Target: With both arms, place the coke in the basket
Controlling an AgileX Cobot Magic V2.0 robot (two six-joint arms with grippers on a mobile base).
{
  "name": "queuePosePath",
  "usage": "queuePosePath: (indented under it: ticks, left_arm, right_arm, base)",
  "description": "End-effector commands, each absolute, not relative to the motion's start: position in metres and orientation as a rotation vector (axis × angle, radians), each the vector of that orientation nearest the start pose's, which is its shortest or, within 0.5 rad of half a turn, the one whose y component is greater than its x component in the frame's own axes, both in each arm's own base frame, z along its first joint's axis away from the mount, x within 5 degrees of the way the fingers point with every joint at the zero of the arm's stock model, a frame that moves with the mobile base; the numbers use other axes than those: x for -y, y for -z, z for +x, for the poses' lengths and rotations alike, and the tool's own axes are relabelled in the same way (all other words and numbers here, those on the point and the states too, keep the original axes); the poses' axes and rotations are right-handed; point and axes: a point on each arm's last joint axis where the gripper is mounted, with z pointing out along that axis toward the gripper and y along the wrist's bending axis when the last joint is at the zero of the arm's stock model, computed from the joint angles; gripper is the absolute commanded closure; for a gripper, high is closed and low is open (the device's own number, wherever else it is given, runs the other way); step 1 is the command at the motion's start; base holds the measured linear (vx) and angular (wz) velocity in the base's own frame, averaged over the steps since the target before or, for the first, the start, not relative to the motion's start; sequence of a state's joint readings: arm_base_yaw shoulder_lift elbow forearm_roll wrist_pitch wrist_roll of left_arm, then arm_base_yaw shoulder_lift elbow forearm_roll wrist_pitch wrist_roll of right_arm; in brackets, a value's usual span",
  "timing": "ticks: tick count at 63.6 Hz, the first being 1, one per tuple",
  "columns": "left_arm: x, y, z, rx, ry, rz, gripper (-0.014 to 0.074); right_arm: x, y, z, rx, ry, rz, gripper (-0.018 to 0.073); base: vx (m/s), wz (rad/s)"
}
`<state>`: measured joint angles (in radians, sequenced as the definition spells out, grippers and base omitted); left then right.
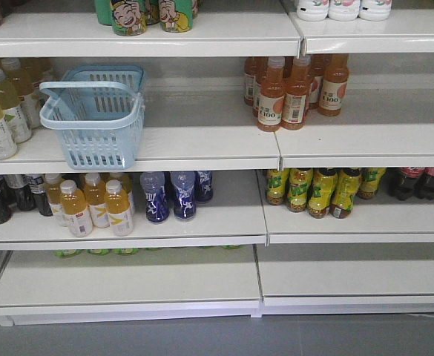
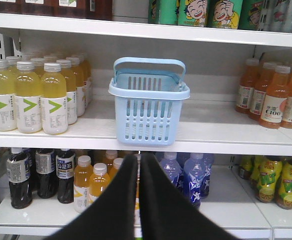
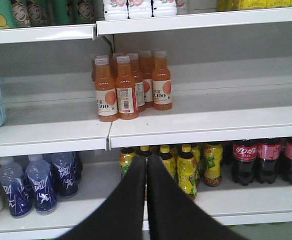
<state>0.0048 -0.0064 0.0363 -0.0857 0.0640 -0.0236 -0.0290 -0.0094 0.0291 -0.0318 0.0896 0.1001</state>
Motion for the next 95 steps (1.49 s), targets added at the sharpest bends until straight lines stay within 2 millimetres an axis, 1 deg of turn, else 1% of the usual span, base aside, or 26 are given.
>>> queuePosePath:
  ticks: [1,95]
  left_arm:
    - [-0.0004,-0.2007,0.0574,-1.506,0.080,-0.085,0.0603]
    - [-0.0004,-0.2007,0.0574,-1.506,0.080,-0.085,0.0603]
  right_arm:
    - [0.0020,-0.1988,0.0560,-1.513,-0.023,0.075,0.0568]
    - [0.0020,-0.1988,0.0560,-1.513,-0.023,0.075,0.0568]
  base:
    - [0.08,0.01]
    - [0.06,0.00]
